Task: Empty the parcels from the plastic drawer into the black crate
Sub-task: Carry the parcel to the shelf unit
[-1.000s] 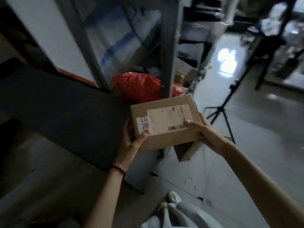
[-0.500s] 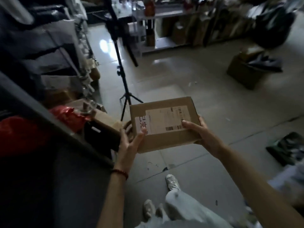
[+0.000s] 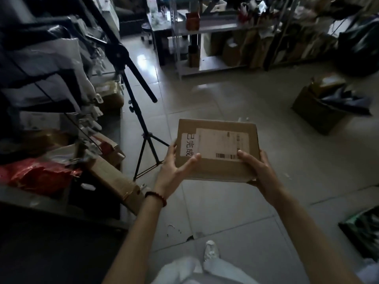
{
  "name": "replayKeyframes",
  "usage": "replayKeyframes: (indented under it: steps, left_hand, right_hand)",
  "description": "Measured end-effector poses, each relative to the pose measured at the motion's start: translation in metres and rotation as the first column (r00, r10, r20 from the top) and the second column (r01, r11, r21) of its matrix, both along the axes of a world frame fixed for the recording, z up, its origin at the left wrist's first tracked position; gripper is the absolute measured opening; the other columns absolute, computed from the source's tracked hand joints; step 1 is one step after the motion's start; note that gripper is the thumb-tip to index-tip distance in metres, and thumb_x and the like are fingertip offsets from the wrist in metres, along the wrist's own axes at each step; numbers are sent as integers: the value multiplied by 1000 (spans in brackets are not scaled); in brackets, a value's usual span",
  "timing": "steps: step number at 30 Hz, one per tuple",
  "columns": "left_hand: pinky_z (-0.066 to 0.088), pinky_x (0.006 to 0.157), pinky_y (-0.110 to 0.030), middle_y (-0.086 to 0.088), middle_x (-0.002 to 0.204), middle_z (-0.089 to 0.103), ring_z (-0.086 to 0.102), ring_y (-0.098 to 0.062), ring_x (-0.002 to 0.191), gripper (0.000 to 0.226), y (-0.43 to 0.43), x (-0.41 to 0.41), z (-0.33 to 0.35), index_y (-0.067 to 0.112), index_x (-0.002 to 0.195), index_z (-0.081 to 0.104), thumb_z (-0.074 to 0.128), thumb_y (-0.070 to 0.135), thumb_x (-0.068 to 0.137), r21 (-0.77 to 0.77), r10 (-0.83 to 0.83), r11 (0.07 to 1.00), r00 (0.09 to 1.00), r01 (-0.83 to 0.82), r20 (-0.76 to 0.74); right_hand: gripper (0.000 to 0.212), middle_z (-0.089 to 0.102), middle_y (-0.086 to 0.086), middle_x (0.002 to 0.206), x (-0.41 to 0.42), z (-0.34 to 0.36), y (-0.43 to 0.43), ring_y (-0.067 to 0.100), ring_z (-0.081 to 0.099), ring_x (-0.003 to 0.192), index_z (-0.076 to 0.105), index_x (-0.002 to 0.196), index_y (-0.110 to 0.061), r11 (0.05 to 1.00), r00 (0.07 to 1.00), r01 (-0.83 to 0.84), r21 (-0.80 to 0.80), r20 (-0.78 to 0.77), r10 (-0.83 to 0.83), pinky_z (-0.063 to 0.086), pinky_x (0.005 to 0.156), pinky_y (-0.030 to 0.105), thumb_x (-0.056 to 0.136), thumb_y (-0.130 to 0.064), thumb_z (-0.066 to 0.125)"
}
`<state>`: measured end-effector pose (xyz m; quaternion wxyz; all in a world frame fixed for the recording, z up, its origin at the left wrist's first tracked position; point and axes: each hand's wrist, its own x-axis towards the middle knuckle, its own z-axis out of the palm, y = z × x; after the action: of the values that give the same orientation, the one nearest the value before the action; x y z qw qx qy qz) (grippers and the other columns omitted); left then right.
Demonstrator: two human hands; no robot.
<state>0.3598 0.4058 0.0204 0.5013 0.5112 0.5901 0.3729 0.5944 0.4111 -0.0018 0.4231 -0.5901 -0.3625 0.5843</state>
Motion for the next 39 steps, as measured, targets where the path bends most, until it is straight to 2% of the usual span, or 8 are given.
replayKeyframes:
  steps: [5,9,14,19,23,28,33,39]
  left_hand:
    - [49,98,-43,0,132,44,49,-17,119,92,51,32,-4,26,143,39,65,70,67,39,122,992,968,-116,-218]
    - [50,97,-39,1,128,48,51,-15,117,84,105,40,-16,22,142,42,63,62,70,40,202,979,948,-198,-248]
    - [50,75,-8,10,116,58,58,4,98,74,196,38,-19,24,136,40,72,48,74,74,293,956,947,-285,-133]
    - [51,97,-36,-1,129,57,57,-14,116,73,289,44,-11,24,136,37,73,46,76,66,268,963,957,-262,-112]
    - [51,92,-26,4,128,56,58,-11,111,74,362,58,-15,26,136,37,72,49,76,64,223,974,961,-216,-161]
    - [50,76,-12,11,119,56,58,1,96,79,449,78,-26,27,135,38,71,56,70,30,225,974,956,-223,-187]
    - [53,93,-36,8,123,56,58,-14,112,83,533,98,-30,27,135,39,67,63,66,33,328,944,923,-328,-203]
    - [53,93,-42,1,129,55,54,-19,117,87,637,115,-12,22,139,36,64,67,70,62,392,917,859,-394,-328]
  right_hand:
    - [76,65,-3,114,30,-4,65,17,67,99,42,131,-29,999,999,-35,-29,-6,35,58,77,36,67,-49,79]
    - [74,66,-1,114,33,-13,130,15,69,94,46,127,-27,997,998,-65,-49,-9,65,58,68,31,63,-49,76]
    - [80,66,-6,112,29,-7,234,11,68,95,42,132,-30,994,994,-105,-16,2,105,53,64,25,62,-51,76]
    - [82,65,-5,116,37,1,322,14,67,101,39,133,-34,996,996,-90,-11,-5,89,55,71,32,62,-51,77]
    - [82,65,-7,114,55,-4,388,13,67,98,39,134,-32,998,998,-61,-20,-17,61,53,66,29,64,-50,77]
    - [80,66,-6,115,76,-12,480,11,69,97,40,133,-33,996,996,-86,-15,-25,86,54,73,30,66,-45,82]
    - [85,63,-5,117,90,-11,588,14,66,100,37,134,-33,979,979,-206,-1,-11,206,53,73,30,64,-46,83]
    - [82,60,-2,120,93,5,715,16,64,103,33,137,-31,948,948,-318,18,7,318,55,82,35,69,-47,76]
